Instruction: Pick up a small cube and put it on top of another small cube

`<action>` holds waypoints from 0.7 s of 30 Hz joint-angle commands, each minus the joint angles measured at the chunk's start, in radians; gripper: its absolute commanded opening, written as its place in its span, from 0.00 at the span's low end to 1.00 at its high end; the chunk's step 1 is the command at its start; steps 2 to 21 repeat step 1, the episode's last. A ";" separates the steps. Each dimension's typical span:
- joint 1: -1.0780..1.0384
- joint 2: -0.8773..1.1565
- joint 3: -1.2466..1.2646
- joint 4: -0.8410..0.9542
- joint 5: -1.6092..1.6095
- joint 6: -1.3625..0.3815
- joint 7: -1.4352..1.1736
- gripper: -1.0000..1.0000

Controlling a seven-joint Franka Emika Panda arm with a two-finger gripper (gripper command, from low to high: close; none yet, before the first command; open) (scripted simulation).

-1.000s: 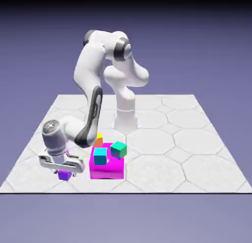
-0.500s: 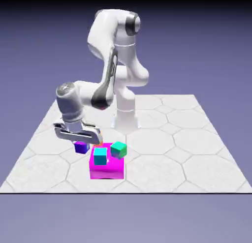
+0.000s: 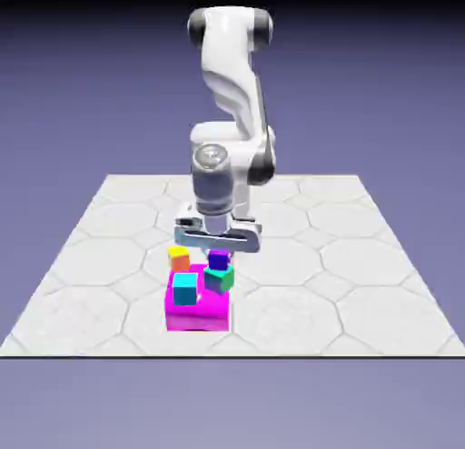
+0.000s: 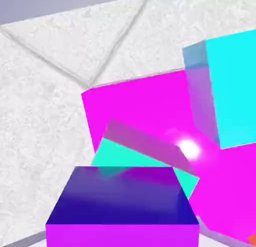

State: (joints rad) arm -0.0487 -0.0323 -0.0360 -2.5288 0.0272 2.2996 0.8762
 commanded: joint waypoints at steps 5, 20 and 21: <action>0.000 -0.024 0.000 0.020 -0.002 -0.043 0.002 1.00; 0.000 -0.024 0.000 0.020 -0.002 -0.043 0.002 1.00; 0.000 -0.024 0.000 0.020 -0.002 -0.043 0.002 1.00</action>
